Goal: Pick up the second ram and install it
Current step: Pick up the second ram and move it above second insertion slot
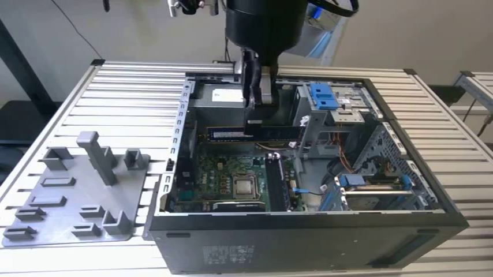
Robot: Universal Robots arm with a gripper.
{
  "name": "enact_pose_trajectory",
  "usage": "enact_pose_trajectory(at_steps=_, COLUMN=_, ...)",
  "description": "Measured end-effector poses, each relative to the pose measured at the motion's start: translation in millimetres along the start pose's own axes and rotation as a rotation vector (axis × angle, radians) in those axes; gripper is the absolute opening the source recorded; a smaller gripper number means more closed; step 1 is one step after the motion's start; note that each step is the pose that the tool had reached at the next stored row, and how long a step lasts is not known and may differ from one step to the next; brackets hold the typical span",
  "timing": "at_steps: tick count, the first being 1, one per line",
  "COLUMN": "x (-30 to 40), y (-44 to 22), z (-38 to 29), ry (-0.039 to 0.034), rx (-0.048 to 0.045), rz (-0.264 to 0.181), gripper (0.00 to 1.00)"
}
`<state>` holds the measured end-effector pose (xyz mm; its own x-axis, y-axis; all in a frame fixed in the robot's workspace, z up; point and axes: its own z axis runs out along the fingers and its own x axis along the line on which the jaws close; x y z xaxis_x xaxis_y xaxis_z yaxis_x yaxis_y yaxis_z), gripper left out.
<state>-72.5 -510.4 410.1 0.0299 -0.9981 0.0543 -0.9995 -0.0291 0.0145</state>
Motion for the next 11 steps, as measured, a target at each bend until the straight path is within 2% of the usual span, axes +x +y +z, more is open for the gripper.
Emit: enact_pose_trajectory(at_steps=11, x=1.3, y=-41.8, z=-0.5, ry=0.0000, rx=0.0000, rz=0.000, gripper=0.13)
